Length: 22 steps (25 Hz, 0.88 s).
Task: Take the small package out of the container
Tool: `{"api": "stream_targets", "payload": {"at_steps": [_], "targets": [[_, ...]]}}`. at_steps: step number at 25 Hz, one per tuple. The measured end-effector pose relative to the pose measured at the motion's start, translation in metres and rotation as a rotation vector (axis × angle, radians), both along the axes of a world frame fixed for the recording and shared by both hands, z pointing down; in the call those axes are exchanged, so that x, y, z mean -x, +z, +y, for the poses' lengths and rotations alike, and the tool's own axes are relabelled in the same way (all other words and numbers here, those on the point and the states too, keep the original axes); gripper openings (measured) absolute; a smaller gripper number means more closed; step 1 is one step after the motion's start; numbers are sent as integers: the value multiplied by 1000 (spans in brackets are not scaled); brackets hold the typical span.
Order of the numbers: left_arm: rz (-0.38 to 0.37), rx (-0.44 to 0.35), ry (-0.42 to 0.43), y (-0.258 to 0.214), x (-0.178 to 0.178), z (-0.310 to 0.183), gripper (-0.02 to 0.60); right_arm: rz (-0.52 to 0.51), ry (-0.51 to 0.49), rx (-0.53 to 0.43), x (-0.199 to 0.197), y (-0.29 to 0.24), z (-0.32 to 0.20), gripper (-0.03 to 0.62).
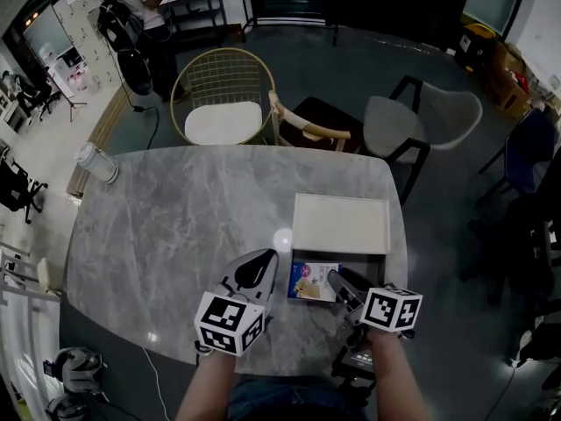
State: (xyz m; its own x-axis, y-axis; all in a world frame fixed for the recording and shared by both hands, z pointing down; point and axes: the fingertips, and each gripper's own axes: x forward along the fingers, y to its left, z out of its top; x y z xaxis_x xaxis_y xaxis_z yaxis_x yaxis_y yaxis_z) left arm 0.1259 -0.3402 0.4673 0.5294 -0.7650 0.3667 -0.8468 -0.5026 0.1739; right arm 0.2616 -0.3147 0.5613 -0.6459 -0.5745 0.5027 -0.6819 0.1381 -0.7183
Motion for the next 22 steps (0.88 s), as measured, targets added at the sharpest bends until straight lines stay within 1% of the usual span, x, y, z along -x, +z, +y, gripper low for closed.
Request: {"api": "stream_targets", "payload": {"at_steps": [2, 4, 6, 8, 11, 16, 19, 22], "targets": [[-7, -3, -3, -3, -1, 2, 12, -57, -8, 61, 5, 4, 3, 166], [-14, -6, -8, -5, 1, 2, 12, -83, -66, 120, 18, 10, 9, 167], [-21, -10, -14, -7, 3, 2, 12, -52, -113, 143, 25, 15, 12, 112], [-26, -13, -21, -9, 6, 1, 12, -21, -139, 168, 23, 17, 10, 108], [-31, -15, -27, -10, 12, 2, 12, -7, -159, 207, 22, 15, 5, 95], [-25, -18, -23, -9, 17, 3, 12, 29, -177, 195, 23, 3, 2, 94], [-11, -36, -18, -14, 20, 4, 12, 49, -171, 160, 23, -11, 0, 94], [19, -65, -27, -29, 28, 4, 12, 58, -165, 118, 26, -32, 0, 94]]}}
